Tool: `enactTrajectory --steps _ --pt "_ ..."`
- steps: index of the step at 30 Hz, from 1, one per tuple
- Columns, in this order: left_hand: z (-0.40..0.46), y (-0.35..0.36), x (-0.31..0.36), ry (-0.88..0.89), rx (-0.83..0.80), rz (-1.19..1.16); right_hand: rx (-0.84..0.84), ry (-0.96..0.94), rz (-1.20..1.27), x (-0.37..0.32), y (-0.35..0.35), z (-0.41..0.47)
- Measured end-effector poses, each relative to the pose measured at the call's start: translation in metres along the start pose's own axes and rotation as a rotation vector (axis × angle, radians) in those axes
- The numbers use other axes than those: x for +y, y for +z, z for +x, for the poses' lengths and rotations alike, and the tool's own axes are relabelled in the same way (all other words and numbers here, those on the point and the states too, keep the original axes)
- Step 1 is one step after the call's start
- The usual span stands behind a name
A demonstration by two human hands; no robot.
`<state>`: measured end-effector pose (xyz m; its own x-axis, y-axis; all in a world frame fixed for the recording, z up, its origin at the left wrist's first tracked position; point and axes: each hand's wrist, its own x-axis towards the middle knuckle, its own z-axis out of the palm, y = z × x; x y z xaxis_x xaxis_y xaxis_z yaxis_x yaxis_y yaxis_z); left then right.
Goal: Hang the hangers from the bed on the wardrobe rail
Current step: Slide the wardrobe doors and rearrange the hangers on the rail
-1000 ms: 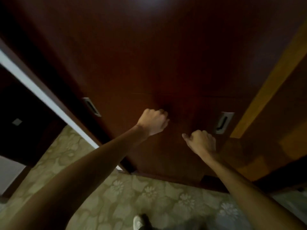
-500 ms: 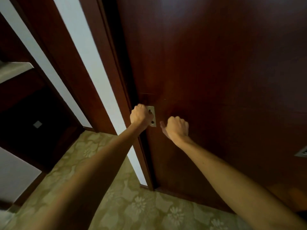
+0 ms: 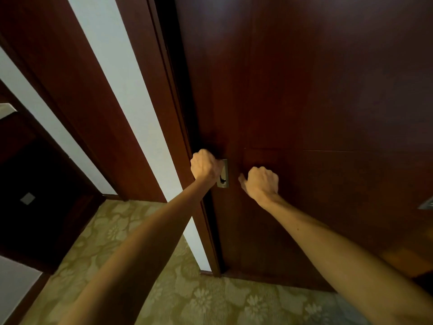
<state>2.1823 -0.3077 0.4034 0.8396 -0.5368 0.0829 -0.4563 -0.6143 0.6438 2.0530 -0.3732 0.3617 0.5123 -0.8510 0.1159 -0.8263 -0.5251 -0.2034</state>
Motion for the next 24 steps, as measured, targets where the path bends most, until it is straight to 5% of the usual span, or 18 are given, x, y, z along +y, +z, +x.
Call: enactTrajectory --steps 24 --pt "-0.01 0.049 0.049 0.476 -0.297 0.243 -0.007 0.068 -0.091 0.073 -0.02 0.002"
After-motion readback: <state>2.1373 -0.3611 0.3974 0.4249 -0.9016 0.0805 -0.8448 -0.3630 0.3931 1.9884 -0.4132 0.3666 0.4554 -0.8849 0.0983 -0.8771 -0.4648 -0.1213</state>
